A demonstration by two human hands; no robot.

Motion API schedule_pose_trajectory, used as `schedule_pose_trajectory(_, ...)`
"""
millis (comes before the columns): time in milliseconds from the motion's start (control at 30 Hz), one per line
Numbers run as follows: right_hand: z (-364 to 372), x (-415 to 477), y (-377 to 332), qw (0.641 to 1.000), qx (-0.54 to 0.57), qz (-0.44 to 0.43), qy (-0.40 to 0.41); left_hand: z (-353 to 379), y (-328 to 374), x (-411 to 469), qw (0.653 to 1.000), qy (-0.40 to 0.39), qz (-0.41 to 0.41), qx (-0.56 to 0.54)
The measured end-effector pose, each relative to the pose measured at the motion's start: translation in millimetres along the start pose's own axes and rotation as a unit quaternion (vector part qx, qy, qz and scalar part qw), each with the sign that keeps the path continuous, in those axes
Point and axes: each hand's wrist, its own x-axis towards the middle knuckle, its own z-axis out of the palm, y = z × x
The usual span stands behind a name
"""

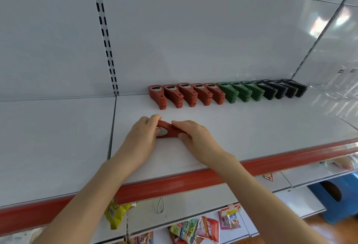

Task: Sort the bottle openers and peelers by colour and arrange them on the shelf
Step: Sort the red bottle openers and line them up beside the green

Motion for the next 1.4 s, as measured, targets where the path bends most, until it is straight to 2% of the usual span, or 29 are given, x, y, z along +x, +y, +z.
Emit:
schedule_pose_trajectory(167,-16.6,-1.9,0.1,0.992,0.122,0.027,0.005,-14.8,1.4,4.7,0.994,0.023,-0.033,-0.099)
schedule_pose_trajectory(233,-24.0,-4.2,-1.8,0.97,0.233,0.061,-0.011,-22.6,6.4,6.5,0.981,0.057,-0.063,-0.175)
schedule_pose_trajectory(267,-26.9,-4.6,-2.1,0.953,0.292,0.079,-0.025,-26.4,10.7,6.4,0.963,0.07,-0.091,-0.244)
schedule_pose_trajectory(333,-30.6,-3.2,-3.5,0.909,0.396,0.117,-0.056,-30.3,21.2,5.6,0.89,0.074,-0.165,-0.418)
schedule_pose_trajectory(400,-32.0,-2.1,-7.6,0.86,0.479,0.154,-0.084,-32.1,30.6,6.7,0.788,0.066,-0.224,-0.57)
schedule_pose_trajectory(433,-32.1,-1.9,-10.4,0.838,0.51,0.169,-0.098,-32.7,33.9,7.8,0.749,0.068,-0.233,-0.616)
schedule_pose_trajectory(500,-32.0,-2.4,-14.9,0.813,0.541,0.183,-0.112,-34.6,39.4,9.7,0.7,0.086,-0.236,-0.669)
schedule_pose_trajectory(533,-32.5,-2.8,-17.1,0.815,0.539,0.18,-0.112,-36.1,41.5,10.1,0.684,0.098,-0.243,-0.681)
schedule_pose_trajectory(567,-33.5,-3.2,-20.0,0.828,0.522,0.172,-0.109,-36.4,42.1,10.5,0.677,0.108,-0.25,-0.683)
schedule_pose_trajectory(600,-34.4,-3.8,-23.3,0.856,0.481,0.159,-0.101,-36.4,42.4,10.2,0.678,0.116,-0.255,-0.68)
schedule_pose_trajectory(700,-33.5,-9.1,-37.1,0.962,0.252,0.098,-0.027,-37.9,42.4,8.8,0.688,0.121,-0.256,-0.668)
schedule_pose_trajectory(767,-27.9,-14.3,-48.3,0.991,0.133,0.023,0.023,-39.6,38.7,8.7,0.685,0.12,-0.254,-0.673)
schedule_pose_trajectory(867,-12.2,-16.4,-57.7,0.997,0.001,-0.056,0.052,-42.2,30.9,9.6,0.693,0.101,-0.25,-0.669)
schedule_pose_trajectory(967,0.8,-12.5,-62.0,0.993,-0.054,-0.076,0.073,-45.9,22.9,13.1,0.703,0.081,-0.252,-0.66)
schedule_pose_trajectory(1233,23.7,13.4,-83.2,0.992,-0.05,-0.058,0.099,-63.2,-12.3,29.8,0.704,0.034,-0.264,-0.658)
schedule_pose_trajectory(1400,40.0,27.9,-95.9,0.993,-0.01,-0.005,0.116,-73.7,-36.3,37.8,0.708,-0.027,-0.276,-0.65)
